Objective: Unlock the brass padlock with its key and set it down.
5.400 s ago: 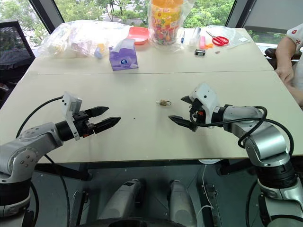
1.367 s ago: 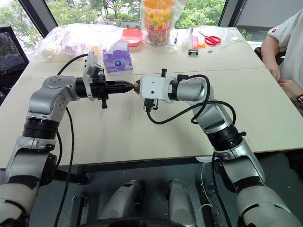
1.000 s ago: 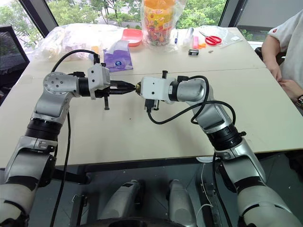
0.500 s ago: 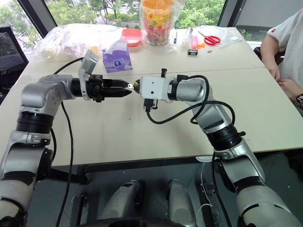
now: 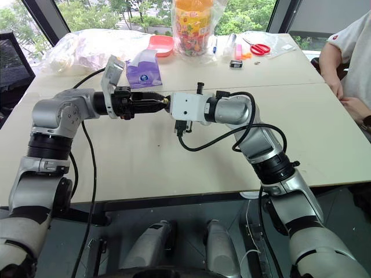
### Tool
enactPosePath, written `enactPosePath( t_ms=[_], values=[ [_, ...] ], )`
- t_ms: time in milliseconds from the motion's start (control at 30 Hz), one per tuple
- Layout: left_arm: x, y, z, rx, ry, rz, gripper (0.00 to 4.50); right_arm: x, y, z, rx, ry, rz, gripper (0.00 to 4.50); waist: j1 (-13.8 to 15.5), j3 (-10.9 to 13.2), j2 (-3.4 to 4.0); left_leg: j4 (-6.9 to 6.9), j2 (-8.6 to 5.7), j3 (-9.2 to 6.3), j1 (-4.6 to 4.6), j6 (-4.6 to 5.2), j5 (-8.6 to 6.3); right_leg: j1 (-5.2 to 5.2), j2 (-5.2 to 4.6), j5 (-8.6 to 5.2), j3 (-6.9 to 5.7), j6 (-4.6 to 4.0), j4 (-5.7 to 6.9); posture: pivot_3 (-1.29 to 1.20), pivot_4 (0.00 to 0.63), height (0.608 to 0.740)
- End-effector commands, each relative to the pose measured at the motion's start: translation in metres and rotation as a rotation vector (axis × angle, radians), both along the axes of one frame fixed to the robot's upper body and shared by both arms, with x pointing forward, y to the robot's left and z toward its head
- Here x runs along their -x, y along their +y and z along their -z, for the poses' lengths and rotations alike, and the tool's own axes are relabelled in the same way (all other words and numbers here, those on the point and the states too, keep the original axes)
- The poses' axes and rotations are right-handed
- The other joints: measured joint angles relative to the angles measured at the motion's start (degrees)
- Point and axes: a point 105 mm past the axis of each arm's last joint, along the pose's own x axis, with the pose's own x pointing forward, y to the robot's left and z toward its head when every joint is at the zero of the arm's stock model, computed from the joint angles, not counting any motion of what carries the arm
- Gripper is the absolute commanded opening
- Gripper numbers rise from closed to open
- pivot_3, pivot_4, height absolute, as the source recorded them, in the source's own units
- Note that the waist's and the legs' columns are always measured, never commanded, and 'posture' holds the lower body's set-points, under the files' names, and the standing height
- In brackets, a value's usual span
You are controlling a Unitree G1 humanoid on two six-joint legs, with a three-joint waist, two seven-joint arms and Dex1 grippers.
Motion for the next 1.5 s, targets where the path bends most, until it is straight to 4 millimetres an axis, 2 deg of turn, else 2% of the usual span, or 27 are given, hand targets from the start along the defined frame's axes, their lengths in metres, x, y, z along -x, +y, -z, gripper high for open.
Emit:
enactPosePath(
  t_ms=[33, 267, 367, 467, 500, 733, 800, 867, 900, 967, 1033, 1167, 1333, 1500],
  values=[
    [-0.003, -0.003, -0.012, -0.004, -0.054, 0.002, 2.3, 0.009, 0.006, -0.026, -0.041, -0.088, -0.028, 0.67, 0.0, 0.0, 0.0, 0.0, 0.0, 0.0, 0.0, 0.0, 0.0, 0.0, 0.0, 0.0, 0.0, 0.0, -0.01, 0.0, 0.15, 0.74],
    [-0.002, -0.008, -0.016, 0.038, -0.047, 0.017, 2.3, 0.011, 0.007, -0.025, -0.039, -0.086, -0.029, 0.67, 0.0, 0.0, 0.0, 0.0, 0.0, 0.01, -0.01, 0.0, 0.0, 0.0, -0.01, 0.0, 0.0, 0.0, -0.02, 0.0, 0.15, 0.74],
    [-0.001, -0.009, -0.015, 0.04, -0.044, 0.023, 1.47, 0.012, 0.007, -0.025, -0.038, -0.084, -0.032, 0.67, 0.0, 0.0, 0.0, 0.0, 0.0, 0.01, -0.01, 0.0, 0.0, 0.01, -0.01, 0.0, 0.0, 0.0, -0.02, 0.0, 0.15, 0.74],
    [0.0, -0.009, -0.013, 0.041, -0.039, 0.028, 0.13, 0.012, 0.008, -0.025, -0.037, -0.083, -0.033, 0.67, 0.0, 0.0, 0.0, 0.0, 0.0, 0.01, -0.01, 0.0, 0.0, 0.01, -0.01, 0.0, 0.0, 0.0, -0.02, 0.0, 0.15, 0.74],
    [0.001, -0.009, -0.013, 0.041, -0.037, 0.029, 0.0, 0.012, 0.008, -0.024, -0.037, -0.083, -0.033, 0.67, 0.0, 0.0, 0.0, 0.0, 0.0, 0.01, -0.01, 0.0, 0.0, 0.0, -0.01, 0.0, 0.0, 0.0, -0.02, 0.0, 0.15, 0.74],
    [-0.001, -0.005, -0.015, 0.046, -0.045, 0.006, 0.0, 0.011, 0.006, -0.022, -0.037, -0.069, -0.024, 0.67, 0.0, 0.0, 0.0, 0.0, 0.0, 0.01, -0.01, 0.0, 0.0, 0.0, -0.01, 0.0, 0.0, 0.0, -0.02, 0.0, 0.15, 0.74],
    [-0.001, -0.003, -0.018, 0.057, -0.052, -0.006, 0.0, 0.01, 0.002, -0.02, -0.037, -0.052, -0.012, 1.75, 0.0, 0.0, 0.0, 0.0, 0.0, 0.01, -0.01, 0.0, 0.0, 0.01, -0.01, 0.0, 0.0, 0.0, -0.02, 0.0, 0.15, 0.74],
    [-0.001, -0.001, -0.019, 0.063, -0.054, -0.011, 0.0, 0.009, -0.002, -0.018, -0.031, -0.043, 0.005, 2.6, 0.0, 0.0, 0.0, 0.0, 0.0, 0.01, -0.01, 0.0, 0.0, 0.01, -0.01, 0.0, 0.0, 0.0, -0.02, 0.0, 0.15, 0.74],
    [0.001, 0.0, -0.021, 0.071, -0.058, -0.011, 0.0, 0.007, -0.012, -0.02, -0.064, -0.029, 0.053, 3.25, 0.1, 0.0, 0.0, 0.0, 0.0, 0.01, 0.0, 0.0, 0.0, 0.01, -0.01, 0.0, 0.0, 0.0, -0.02, 0.0, 0.15, 0.74],
    [0.005, 0.003, -0.025, 0.083, -0.072, -0.004, 0.0, 0.01, -0.029, -0.033, -0.231, 0.037, 0.121, 4.24, 0.2, 0.0, 0.0, 0.0, 0.0, 0.0, -0.01, 0.0, 0.0, 0.01, -0.02, 0.0, 0.0, 0.0, -0.03, 0.0, 0.15, 0.74],
    [0.006, 0.003, -0.026, 0.086, -0.082, -0.003, 0.0, 0.014, -0.037, -0.042, -0.348, 0.089, 0.141, 4.24, 0.2, 0.0, 0.0, -0.01, 0.0, -0.01, -0.04, 0.02, -0.02, -0.01, -0.04, 0.0, 0.03, 0.0, -0.05, 0.0, 0.15, 0.74],
    [0.009, 0.002, -0.024, 0.072, -0.089, 0.004, 0.0, 0.013, -0.044, -0.05, -0.437, 0.119, 0.177, 4.24, 0.1, 0.0, 0.0, -0.01, 0.03, -0.01, -0.03, 0.01, -0.02, -0.01, -0.12, 0.01, 0.04, -0.02, -0.04, 0.0, 0.15, 0.74],
    [0.012, -0.001, -0.024, 0.066, -0.093, 0.023, 0.0, 0.01, -0.043, -0.055, -0.468, 0.119, 0.19, 4.24, 0.1, 0.0, 0.0, -0.01, 0.06, 0.04, -0.02, 0.02, -0.02, -0.02, -0.13, -0.09, 0.02, -0.17, -0.05, 0.0, 0.15, 0.74],
    [0.015, -0.004, -0.027, 0.077, -0.101, 0.037, 0.0, 0.008, -0.035, -0.052, -0.458, 0.126, 0.171, 4.24, 0.1, 0.0, 0.0, -0.02, 0.06, 0.09, -0.03, 0.02, -0.02, -0.02, -0.14, -0.03, 0.02, -0.15, -0.08, 0.0, 0.15, 0.74]
  ],
)
